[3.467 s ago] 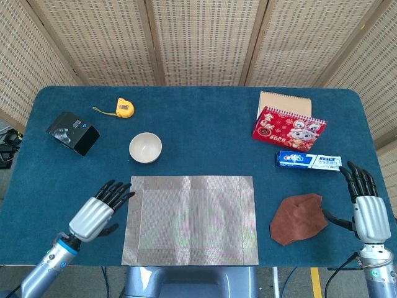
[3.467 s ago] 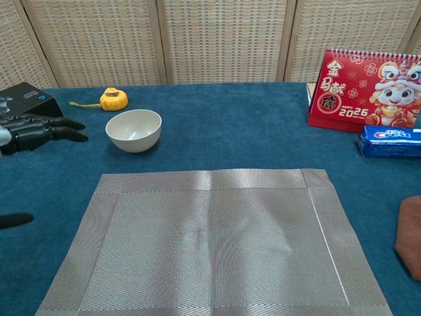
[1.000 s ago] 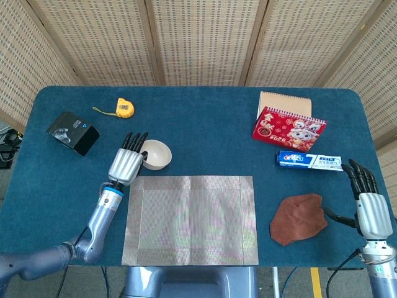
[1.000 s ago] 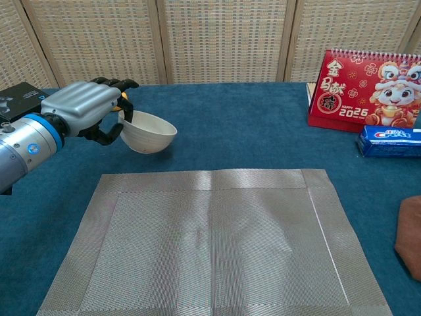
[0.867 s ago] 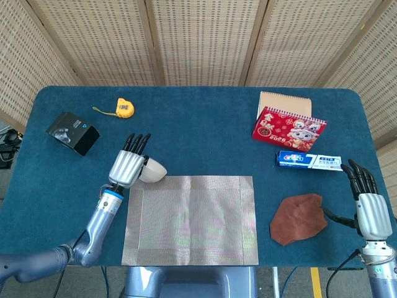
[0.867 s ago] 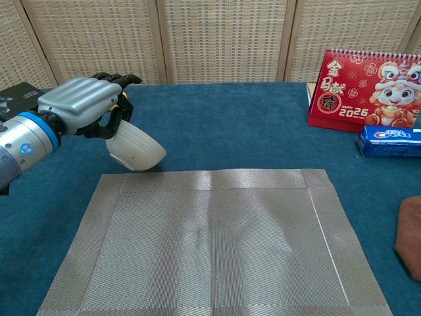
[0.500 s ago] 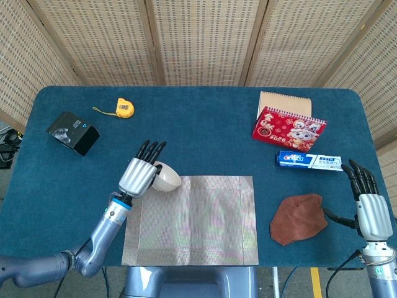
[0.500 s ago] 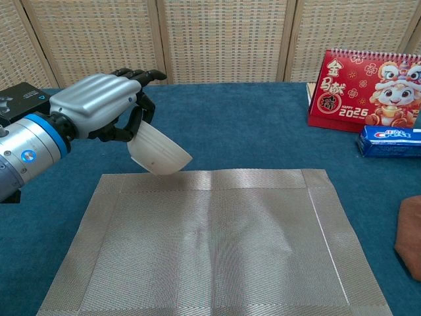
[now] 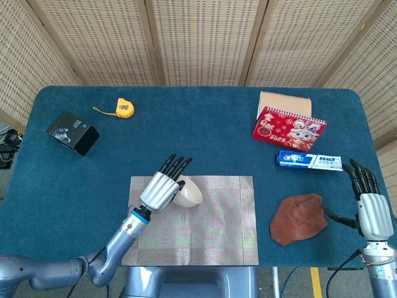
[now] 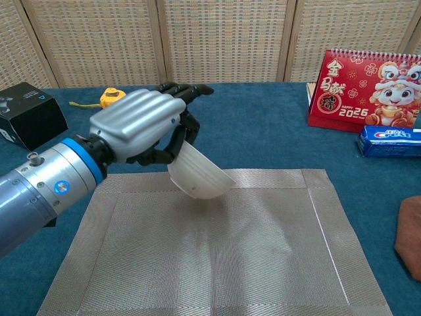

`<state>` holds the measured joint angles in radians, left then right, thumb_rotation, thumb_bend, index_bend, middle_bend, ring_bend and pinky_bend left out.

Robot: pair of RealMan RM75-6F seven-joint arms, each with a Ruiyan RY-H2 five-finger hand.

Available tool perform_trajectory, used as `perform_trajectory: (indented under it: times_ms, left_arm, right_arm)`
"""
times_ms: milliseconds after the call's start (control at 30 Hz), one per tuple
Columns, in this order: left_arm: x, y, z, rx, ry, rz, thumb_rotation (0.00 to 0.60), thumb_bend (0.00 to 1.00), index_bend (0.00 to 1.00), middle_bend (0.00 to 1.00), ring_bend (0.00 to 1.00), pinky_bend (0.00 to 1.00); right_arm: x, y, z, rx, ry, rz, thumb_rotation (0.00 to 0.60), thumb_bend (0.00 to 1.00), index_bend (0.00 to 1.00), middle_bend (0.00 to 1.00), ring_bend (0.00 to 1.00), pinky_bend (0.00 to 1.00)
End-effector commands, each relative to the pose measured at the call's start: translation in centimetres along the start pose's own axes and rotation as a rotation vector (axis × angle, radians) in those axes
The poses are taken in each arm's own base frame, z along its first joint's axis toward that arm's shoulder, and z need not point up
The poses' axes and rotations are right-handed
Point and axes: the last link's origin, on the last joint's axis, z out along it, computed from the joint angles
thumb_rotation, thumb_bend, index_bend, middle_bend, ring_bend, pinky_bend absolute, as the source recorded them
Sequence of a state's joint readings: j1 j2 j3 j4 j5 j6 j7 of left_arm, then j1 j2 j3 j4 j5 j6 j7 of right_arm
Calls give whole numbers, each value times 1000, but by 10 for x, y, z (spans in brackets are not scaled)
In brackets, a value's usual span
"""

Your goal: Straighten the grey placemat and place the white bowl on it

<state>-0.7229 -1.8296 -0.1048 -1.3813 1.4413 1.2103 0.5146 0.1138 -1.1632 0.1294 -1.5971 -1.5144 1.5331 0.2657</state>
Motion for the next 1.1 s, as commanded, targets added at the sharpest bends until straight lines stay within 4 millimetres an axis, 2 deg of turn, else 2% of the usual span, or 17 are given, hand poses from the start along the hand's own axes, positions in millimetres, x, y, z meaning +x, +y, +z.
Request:
perform_trajectory:
  times_ms: [33, 267, 400, 467, 500, 567, 700, 1000, 1100]
  left_arm:
    - [-14, 23, -1, -56, -11, -11, 600, 623, 835, 0, 0, 0]
    - [-34, 56, -6, -129, -20, -21, 600, 620, 833, 0, 0, 0]
    - [-41, 60, -11, -150, -15, -23, 600, 581, 776, 0, 0, 0]
    - [-43, 57, -16, -156, -28, -17, 600, 475, 659, 0, 0, 0]
    - [-42, 47, -24, -162, -44, -1, 600, 433, 609, 0, 0, 0]
    - [-38, 38, -33, -167, -54, 10, 600, 340, 451, 0, 0, 0]
    - [-31, 24, -44, -155, -65, 20, 600, 308, 265, 0, 0, 0]
    - [-17, -3, -66, -86, -90, 20, 600, 299, 140, 0, 0, 0]
    - [-7, -21, -82, -30, -74, 20, 600, 299, 128, 0, 0, 0]
  right_arm:
    - [0, 0, 0, 0, 1, 2, 600, 105, 108, 0, 0, 0]
    - [2, 0, 0, -1, 3, 6, 600, 106, 108, 0, 0, 0]
    - [3, 0, -1, -1, 3, 10, 600, 105, 108, 0, 0, 0]
    - [4, 0, -1, 0, 5, 11, 600, 105, 108, 0, 0, 0]
    - [4, 0, -1, -1, 7, 12, 600, 106, 108, 0, 0, 0]
    - [4, 0, -1, -1, 5, 11, 600, 105, 108, 0, 0, 0]
    - [2, -1, -1, 0, -2, 4, 600, 106, 108, 0, 0, 0]
    - [-5, -4, -4, 8, -16, -19, 600, 106, 108, 0, 0, 0]
    - [-8, -5, -5, 12, -22, -32, 600, 106, 108, 0, 0, 0]
